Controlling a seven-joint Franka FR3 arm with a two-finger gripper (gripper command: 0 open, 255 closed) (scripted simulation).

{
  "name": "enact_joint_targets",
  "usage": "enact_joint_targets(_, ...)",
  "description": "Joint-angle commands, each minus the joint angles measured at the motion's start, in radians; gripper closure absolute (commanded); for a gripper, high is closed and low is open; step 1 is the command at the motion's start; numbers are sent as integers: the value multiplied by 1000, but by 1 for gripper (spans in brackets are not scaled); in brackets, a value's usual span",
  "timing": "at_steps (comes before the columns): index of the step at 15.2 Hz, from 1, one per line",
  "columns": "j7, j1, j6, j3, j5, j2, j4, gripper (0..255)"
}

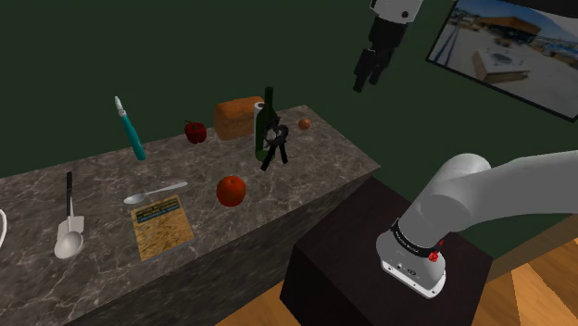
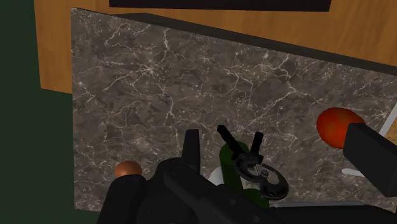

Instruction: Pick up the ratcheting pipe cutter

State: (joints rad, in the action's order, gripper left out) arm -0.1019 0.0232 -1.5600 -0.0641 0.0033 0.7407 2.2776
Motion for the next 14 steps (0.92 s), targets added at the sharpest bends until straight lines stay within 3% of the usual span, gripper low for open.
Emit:
enact_joint_targets(1, 0, 0, 0, 0, 0, 0, 0, 0)
enact_joint_targets(9, -380, 83, -485, -207, 9, 99, 357, 0)
enact_joint_targets(14, -675, 205, -797, -402, 59, 27, 476, 0)
